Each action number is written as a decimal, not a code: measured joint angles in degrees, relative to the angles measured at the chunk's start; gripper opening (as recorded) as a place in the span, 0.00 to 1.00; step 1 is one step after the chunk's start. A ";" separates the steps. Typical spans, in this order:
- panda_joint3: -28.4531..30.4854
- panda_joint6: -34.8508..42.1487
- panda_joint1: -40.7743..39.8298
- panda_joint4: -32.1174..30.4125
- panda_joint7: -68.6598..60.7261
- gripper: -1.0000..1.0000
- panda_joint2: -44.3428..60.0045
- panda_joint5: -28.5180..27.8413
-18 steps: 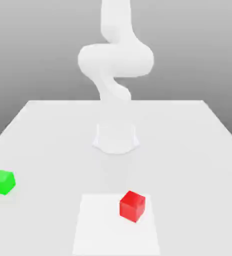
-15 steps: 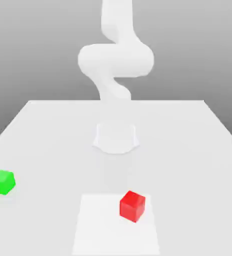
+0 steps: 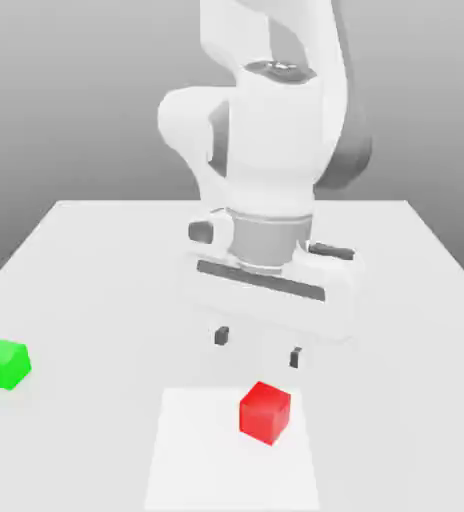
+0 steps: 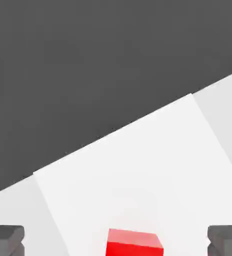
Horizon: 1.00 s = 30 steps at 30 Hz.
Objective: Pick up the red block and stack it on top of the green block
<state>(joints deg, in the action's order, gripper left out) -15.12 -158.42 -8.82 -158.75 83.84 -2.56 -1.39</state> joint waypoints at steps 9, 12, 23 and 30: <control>5.09 -10.62 3.24 0.36 7.85 0.50 13.19 -7.65; 7.69 -12.98 5.30 0.70 9.39 0.00 16.06 -9.83; 4.08 -8.13 3.07 -0.10 5.39 0.00 9.97 -4.21; 4.61 -1.33 4.48 -0.92 0.94 0.00 2.52 1.51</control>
<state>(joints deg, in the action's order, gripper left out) -10.51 -159.75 -4.34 -159.67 84.79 -0.03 0.12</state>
